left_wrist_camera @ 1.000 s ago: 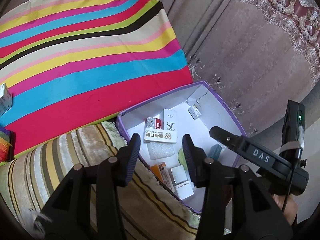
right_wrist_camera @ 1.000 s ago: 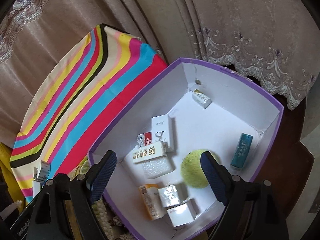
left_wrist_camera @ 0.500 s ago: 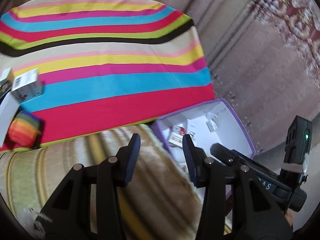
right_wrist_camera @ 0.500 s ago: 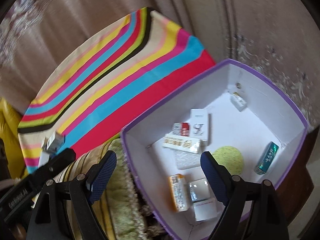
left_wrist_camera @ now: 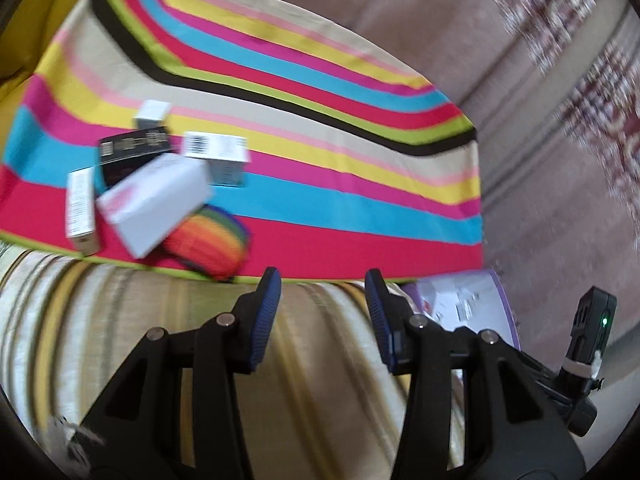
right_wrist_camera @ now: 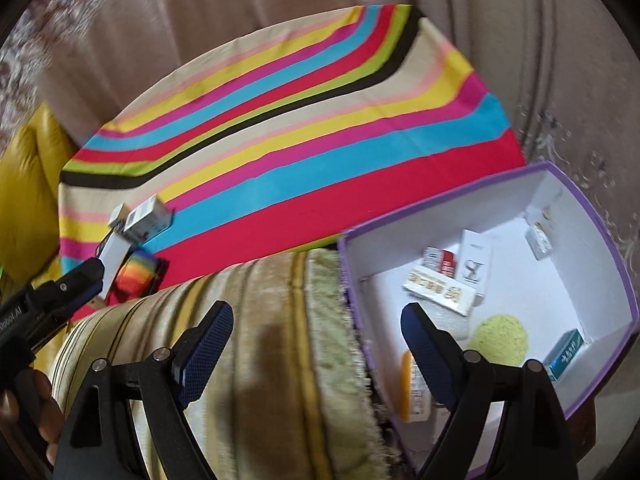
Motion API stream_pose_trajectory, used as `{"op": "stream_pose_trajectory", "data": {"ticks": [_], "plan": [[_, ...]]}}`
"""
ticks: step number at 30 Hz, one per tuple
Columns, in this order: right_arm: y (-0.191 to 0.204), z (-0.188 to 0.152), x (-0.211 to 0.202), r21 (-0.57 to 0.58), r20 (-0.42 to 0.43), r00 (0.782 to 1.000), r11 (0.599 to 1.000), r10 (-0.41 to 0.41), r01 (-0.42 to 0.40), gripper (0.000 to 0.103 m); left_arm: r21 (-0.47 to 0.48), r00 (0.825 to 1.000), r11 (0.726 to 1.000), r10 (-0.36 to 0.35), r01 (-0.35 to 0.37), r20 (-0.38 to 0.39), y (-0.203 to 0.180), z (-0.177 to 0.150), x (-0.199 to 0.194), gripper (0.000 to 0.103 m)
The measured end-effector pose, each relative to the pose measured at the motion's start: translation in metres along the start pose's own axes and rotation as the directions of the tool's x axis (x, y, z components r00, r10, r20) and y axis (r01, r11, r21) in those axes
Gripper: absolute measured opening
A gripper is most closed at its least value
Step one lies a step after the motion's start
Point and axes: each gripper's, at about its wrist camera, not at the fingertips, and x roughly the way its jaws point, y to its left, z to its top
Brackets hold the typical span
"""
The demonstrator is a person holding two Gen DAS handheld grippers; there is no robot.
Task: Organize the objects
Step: 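Move both grippers back to the remaining boxes on the tablecloth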
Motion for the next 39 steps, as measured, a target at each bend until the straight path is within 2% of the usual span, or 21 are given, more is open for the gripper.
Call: {"op": "stream_pose_trajectory", "data": {"ticks": [14,26,39], "plan": [[0.081,0.006,0.034,-0.219,-0.096,0.993,0.972,0.069,-0.088,0.087,-0.197,0.992,0.974,0.123,-0.114,0.03,0.093,0.0,-0.029,0.048],[0.14,0.015,0.069,-0.376,-0.181,0.979,0.913,0.095,-0.158,0.087,-0.264,0.987,0.954,0.157,-0.145,0.024,0.133,0.008,-0.031,0.048],[0.188,0.022,0.101,-0.526,-0.249,0.962,0.818,0.113,-0.232,0.087,-0.274,0.98,0.943,0.197,-0.189,0.0,0.15,0.022,-0.021,0.048]]}}
